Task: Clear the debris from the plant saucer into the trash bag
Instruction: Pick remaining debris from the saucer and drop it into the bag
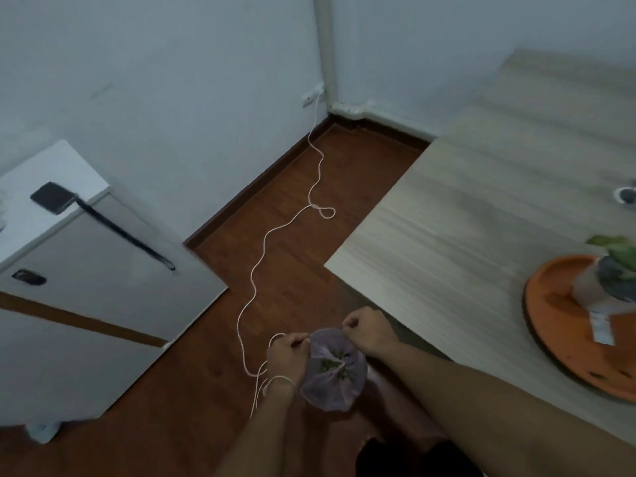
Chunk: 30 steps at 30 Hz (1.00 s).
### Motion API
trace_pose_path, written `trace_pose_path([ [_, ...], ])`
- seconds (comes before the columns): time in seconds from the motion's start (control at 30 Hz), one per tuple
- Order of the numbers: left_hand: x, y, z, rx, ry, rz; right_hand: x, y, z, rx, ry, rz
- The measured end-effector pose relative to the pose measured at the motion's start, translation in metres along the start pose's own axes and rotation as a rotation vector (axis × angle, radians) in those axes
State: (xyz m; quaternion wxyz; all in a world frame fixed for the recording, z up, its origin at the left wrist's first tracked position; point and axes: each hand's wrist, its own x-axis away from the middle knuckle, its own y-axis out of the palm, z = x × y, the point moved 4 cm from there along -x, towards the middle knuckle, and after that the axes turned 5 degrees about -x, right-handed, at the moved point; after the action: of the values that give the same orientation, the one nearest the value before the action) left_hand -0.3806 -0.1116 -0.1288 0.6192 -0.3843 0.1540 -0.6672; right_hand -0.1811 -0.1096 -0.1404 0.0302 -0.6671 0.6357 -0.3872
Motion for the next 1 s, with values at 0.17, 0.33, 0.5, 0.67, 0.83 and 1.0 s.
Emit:
trace_pose_path([
  [0.17, -0.003, 0.044, 0.053, -0.145, 0.141, -0.097, 0.037, -0.078, 0.041, -0.16, -0.03, 0.144],
  [0.33, 0.024, 0.109, 0.153, -0.195, 0.344, -0.175, 0.099, -0.173, 0.125, -0.326, 0.052, 0.365],
  [0.5, 0.08, 0.199, 0.247, -0.172, 0.528, -0.372, 0.169, -0.264, 0.236, -0.323, 0.287, 0.603],
  [0.67, 0.134, 0.281, 0.303, -0.238, 0.645, -0.599, 0.199, -0.335, 0.303, -0.065, 0.365, 0.628],
  [0.83, 0.165, 0.328, 0.329, -0.387, 0.675, -0.727, 0.17, -0.364, 0.325, 0.152, 0.318, 0.571],
  [1.0, 0.164, 0.361, 0.329, -0.515, 0.644, -0.676, 0.149, -0.358, 0.351, 0.074, 0.43, 0.548],
])
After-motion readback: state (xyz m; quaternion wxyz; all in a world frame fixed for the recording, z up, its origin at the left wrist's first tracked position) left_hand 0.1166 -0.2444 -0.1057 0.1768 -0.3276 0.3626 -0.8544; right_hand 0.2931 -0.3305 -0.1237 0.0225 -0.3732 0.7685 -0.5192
